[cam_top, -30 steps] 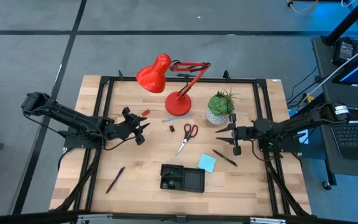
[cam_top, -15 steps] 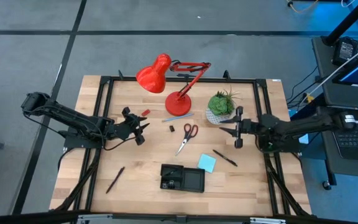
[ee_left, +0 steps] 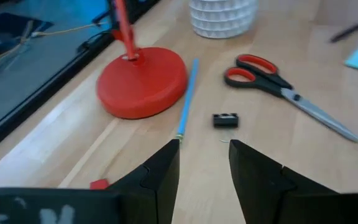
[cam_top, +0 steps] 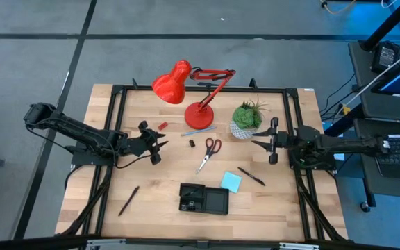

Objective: Pick and place office supplies into organizer
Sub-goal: Put the bottom black pen into the black desk organizer

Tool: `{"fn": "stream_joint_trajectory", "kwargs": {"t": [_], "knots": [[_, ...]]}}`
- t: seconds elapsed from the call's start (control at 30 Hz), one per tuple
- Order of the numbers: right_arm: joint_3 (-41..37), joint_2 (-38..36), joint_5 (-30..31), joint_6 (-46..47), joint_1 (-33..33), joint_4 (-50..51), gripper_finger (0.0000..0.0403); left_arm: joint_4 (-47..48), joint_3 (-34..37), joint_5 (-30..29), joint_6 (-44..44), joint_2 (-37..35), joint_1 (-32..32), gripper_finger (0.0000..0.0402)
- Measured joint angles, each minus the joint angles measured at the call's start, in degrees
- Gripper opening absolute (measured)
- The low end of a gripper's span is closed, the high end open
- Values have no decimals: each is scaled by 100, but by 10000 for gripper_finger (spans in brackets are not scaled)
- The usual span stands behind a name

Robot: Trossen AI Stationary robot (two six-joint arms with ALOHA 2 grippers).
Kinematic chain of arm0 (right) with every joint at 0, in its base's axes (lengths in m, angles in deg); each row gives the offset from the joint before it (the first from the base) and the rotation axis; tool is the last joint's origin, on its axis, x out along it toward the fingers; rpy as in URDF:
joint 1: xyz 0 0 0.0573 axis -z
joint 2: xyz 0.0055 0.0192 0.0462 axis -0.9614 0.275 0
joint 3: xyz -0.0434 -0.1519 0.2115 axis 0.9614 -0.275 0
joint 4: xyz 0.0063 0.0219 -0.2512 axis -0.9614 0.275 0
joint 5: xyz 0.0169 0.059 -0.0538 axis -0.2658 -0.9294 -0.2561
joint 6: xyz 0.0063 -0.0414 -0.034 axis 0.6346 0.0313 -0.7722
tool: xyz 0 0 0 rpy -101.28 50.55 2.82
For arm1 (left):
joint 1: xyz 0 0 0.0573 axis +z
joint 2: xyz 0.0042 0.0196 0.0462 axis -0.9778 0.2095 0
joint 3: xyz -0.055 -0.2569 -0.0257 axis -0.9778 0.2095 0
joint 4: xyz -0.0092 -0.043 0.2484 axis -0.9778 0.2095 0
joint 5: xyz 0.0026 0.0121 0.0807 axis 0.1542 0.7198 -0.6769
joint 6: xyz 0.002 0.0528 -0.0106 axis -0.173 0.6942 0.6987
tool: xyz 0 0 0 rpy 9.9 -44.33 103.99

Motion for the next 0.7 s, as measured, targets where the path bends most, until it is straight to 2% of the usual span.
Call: {"fn": "stream_joint_trajectory", "kwargs": {"t": [0.2, 0.33, 0.53, 0.7], "knots": [[125, -246, -2, 24, 0, 294, 123, -680, -23, 570, 945, 0, -1, 136], [125, -244, -2, 29, 0, 313, 123, -370, -462, 896, 1083, 73, -13, 136], [125, -240, -2, 16, 0, 322, 123, 1772, -1632, 1286, 231, 675, -13, 136], [125, -237, 7, 7, 0, 626, 123, 3822, -2824, 2277, -1139, 1535, -11, 136]]}}
